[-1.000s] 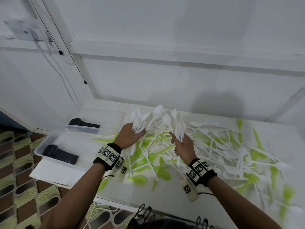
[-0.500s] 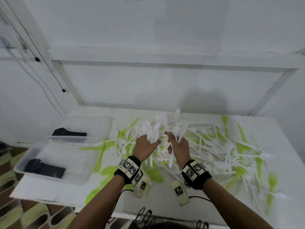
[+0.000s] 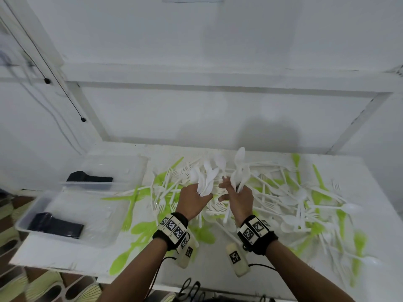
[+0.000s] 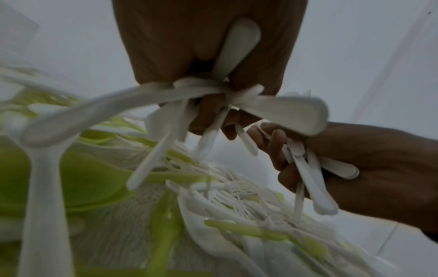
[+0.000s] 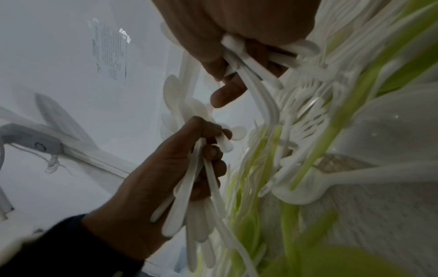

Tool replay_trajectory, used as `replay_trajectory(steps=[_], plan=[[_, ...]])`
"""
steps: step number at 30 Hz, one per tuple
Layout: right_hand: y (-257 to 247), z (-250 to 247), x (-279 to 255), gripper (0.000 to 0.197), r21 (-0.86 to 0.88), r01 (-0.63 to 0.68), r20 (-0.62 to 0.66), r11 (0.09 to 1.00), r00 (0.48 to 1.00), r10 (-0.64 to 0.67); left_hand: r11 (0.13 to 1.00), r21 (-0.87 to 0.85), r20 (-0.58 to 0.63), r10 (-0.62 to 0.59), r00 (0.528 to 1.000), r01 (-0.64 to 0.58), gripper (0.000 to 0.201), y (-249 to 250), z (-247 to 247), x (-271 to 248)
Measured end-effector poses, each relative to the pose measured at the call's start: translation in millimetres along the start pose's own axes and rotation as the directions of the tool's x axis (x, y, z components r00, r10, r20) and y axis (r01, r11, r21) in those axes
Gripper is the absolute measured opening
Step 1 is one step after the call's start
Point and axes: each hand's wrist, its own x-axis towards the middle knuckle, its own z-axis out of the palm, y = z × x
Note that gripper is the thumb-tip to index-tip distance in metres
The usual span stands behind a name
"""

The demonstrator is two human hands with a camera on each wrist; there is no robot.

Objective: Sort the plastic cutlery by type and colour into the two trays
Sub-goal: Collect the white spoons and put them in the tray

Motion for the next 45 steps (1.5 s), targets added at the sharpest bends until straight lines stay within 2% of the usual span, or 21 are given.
replay_trajectory(steps=[2,4,8,11,13,17,21,23,24,25,27,28,29,31,34,37,39,41,42,43,45], plan=[[0,-1,2,0.014,-0.051,0.003,0.007,0.999,1.000,-0.003,1.000,0.010,0.023,-0.029,0.999,0.028,0.040,-1,0,0],[2,0,1,0.011,-0.121,0.007,0.069,0.993,0.998,0.002,1.000,0.011,0.056,-0.029,0.998,0.029,0.027,0,-2,-1],[7,5,-6,0.026,-0.159,0.012,0.130,0.987,0.992,0.009,0.998,0.063,0.117,0.020,0.993,-0.027,0.040,-1,-2,-1],[11,6,-4,0.022,-0.125,-0.011,0.122,0.992,0.992,0.027,0.994,0.089,0.158,0.048,0.986,-0.062,0.047,0,-6,2],[14,6,-5,0.019,-0.134,-0.012,0.147,0.991,0.989,0.032,0.991,0.095,0.191,0.076,0.979,-0.096,0.044,3,-10,3],[15,5,-5,0.019,-0.186,-0.007,0.106,0.983,0.994,0.027,0.997,0.027,0.215,0.067,0.974,-0.075,0.042,3,-10,0],[19,-1,4,0.021,-0.209,-0.029,0.025,0.978,0.999,0.035,0.998,-0.035,0.246,0.055,0.968,-0.048,0.031,9,-8,-11],[19,1,4,0.011,-0.148,-0.053,0.024,0.988,0.998,0.057,0.996,-0.070,0.219,0.066,0.974,-0.051,0.035,7,-7,-11],[17,2,2,0.006,-0.121,-0.044,0.033,0.992,0.998,0.049,0.992,-0.120,0.210,0.056,0.976,-0.031,0.036,6,-7,-9],[14,2,2,0.012,-0.114,-0.020,0.036,0.993,0.999,0.024,0.985,-0.175,0.188,0.031,0.982,0.003,0.042,3,-8,-7],[8,1,3,0.020,-0.143,0.043,0.057,0.989,0.998,-0.035,0.961,-0.266,0.060,-0.058,0.997,0.072,0.072,0,-9,-1],[6,1,4,0.019,-0.152,0.061,0.076,0.986,0.996,-0.050,0.939,-0.323,0.005,-0.119,0.993,0.115,0.077,0,-12,2],[5,0,4,0.019,-0.153,0.074,0.110,0.985,0.992,-0.057,0.902,-0.400,-0.015,-0.181,0.983,0.160,0.073,4,-16,6],[7,0,2,0.020,-0.185,0.102,0.192,0.977,0.979,-0.066,0.795,-0.532,0.079,-0.294,0.952,0.290,0.058,8,-26,14],[11,-1,0,0.020,-0.238,0.129,0.248,0.963,0.966,-0.068,0.718,-0.594,0.215,-0.293,0.932,0.363,0.055,8,-35,22],[18,1,2,0.030,-0.257,0.106,0.274,0.961,0.961,-0.033,0.732,-0.596,0.182,-0.277,0.944,0.330,0.034,7,-40,25],[23,2,1,0.040,-0.250,0.107,0.281,0.962,0.959,-0.034,0.711,-0.631,0.138,-0.292,0.946,0.311,0.030,8,-37,26],[28,3,-1,0.052,-0.261,0.120,0.252,0.958,0.966,-0.053,0.724,-0.626,0.038,-0.343,0.939,0.290,0.034,6,-34,27],[29,3,-1,0.049,-0.286,0.130,0.228,0.949,0.972,-0.064,0.723,-0.632,-0.015,-0.372,0.928,0.280,0.039,4,-33,28],[31,2,0,0.047,-0.327,0.130,0.195,0.936,0.978,-0.068,0.717,-0.646,-0.064,-0.392,0.918,0.262,0.046,5,-33,28],[34,-1,4,0.059,-0.381,0.146,0.129,0.913,0.986,-0.104,0.708,-0.665,-0.126,-0.419,0.899,0.237,0.064,4,-36,30]])
